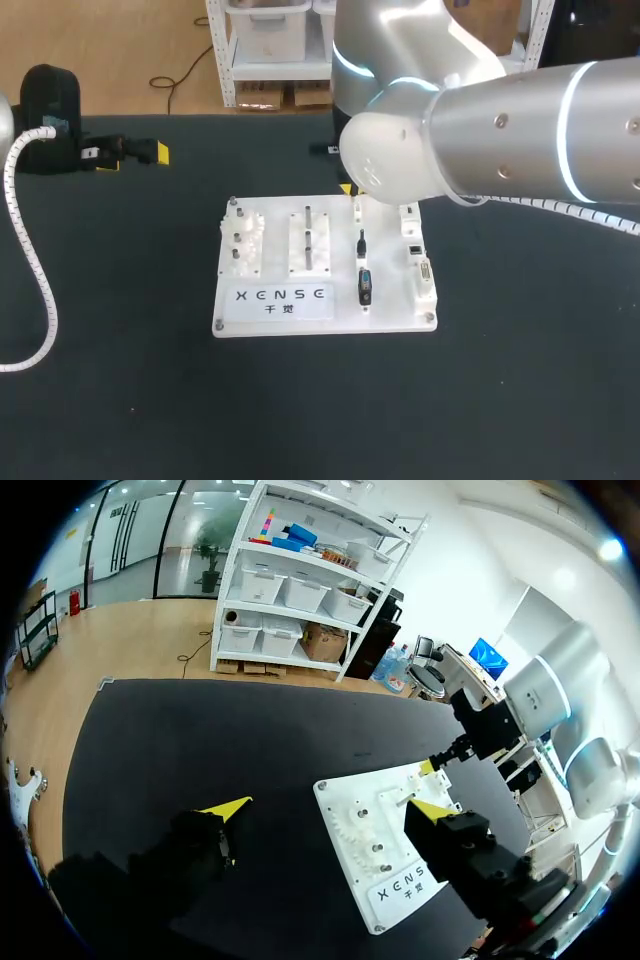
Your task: Insert the USB connector, Ethernet cable, and multi-pin plug into their matching sockets one by one.
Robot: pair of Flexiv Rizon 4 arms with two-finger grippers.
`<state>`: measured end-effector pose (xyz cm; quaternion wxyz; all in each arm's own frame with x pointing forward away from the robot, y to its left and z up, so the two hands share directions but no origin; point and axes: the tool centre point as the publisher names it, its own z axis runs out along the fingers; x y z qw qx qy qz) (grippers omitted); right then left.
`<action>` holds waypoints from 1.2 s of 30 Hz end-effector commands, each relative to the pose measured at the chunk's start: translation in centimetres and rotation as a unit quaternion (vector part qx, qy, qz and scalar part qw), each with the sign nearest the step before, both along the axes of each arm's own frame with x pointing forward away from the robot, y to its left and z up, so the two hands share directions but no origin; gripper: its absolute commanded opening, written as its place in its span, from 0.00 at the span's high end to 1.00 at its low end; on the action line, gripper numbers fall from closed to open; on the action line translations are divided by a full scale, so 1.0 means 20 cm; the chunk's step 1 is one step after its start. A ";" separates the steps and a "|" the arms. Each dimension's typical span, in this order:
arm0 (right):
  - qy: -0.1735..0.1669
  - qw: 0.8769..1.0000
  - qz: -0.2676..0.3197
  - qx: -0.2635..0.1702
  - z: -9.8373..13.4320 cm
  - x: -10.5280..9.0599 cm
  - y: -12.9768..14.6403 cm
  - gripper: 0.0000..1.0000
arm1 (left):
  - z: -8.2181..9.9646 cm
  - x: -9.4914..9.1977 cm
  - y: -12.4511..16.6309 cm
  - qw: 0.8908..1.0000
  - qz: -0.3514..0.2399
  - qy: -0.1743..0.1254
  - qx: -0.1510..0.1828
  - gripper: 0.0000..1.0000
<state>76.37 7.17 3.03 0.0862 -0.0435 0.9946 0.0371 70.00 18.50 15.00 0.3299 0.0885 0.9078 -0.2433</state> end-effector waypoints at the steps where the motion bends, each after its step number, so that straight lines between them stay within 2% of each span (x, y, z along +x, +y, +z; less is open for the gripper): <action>1: -0.004 1.000 -0.001 0.001 0.02 -0.01 -0.02 0.95 | 0.00 0.00 0.00 1.000 0.000 0.000 0.000 0.00; 8: -0.010 1.000 -0.003 0.003 0.06 -0.03 -0.07 0.95 | 0.00 0.00 0.00 1.000 0.000 0.000 0.000 0.00; 15: -0.017 1.000 -0.010 0.005 0.08 -0.05 -0.18 0.95 | 0.00 0.00 0.00 1.000 0.000 0.000 0.000 0.00; 26: -0.018 1.000 -0.023 0.006 0.04 -0.09 -0.34 0.95 | 0.00 0.00 0.00 1.000 0.000 0.000 0.000 0.00; 36: -0.017 0.999 -0.026 0.010 0.04 -0.12 -0.38 0.95 | 0.00 0.00 0.00 1.000 0.000 0.000 0.000 0.00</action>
